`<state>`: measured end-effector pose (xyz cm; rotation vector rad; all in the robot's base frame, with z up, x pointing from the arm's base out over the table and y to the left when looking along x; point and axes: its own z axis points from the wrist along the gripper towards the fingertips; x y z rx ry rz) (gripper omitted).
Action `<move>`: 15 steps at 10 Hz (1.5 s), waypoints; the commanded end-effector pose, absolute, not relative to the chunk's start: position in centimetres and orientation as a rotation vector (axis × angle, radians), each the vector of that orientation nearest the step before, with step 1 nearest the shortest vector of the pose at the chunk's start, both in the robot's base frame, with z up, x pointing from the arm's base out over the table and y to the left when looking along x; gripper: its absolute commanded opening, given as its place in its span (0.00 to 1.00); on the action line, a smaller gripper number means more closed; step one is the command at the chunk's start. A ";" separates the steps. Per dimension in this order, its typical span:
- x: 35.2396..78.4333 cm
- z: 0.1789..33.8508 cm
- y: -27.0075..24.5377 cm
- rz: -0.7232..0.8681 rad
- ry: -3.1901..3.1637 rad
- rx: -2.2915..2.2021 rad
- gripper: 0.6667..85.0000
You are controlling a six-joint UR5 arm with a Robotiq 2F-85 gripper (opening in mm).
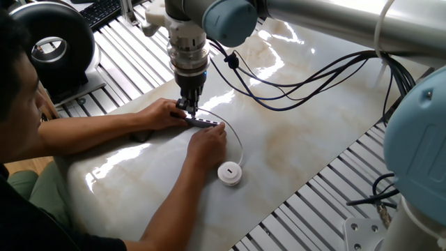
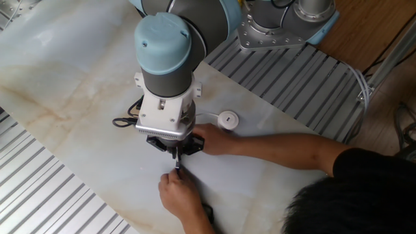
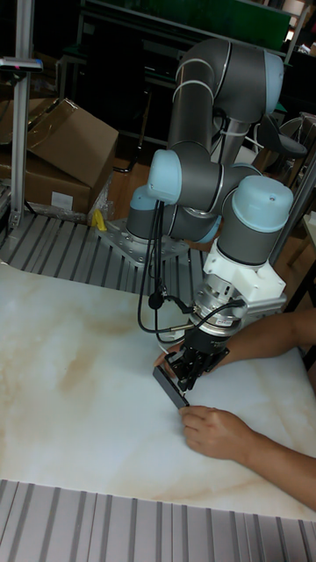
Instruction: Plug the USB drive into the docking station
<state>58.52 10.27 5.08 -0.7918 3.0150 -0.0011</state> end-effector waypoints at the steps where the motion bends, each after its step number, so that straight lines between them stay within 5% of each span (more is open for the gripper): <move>1: 58.3 5.0 10.5 0.013 3.015 -0.808 0.01; 15: 58.0 4.9 9.8 -0.008 3.011 -0.857 0.01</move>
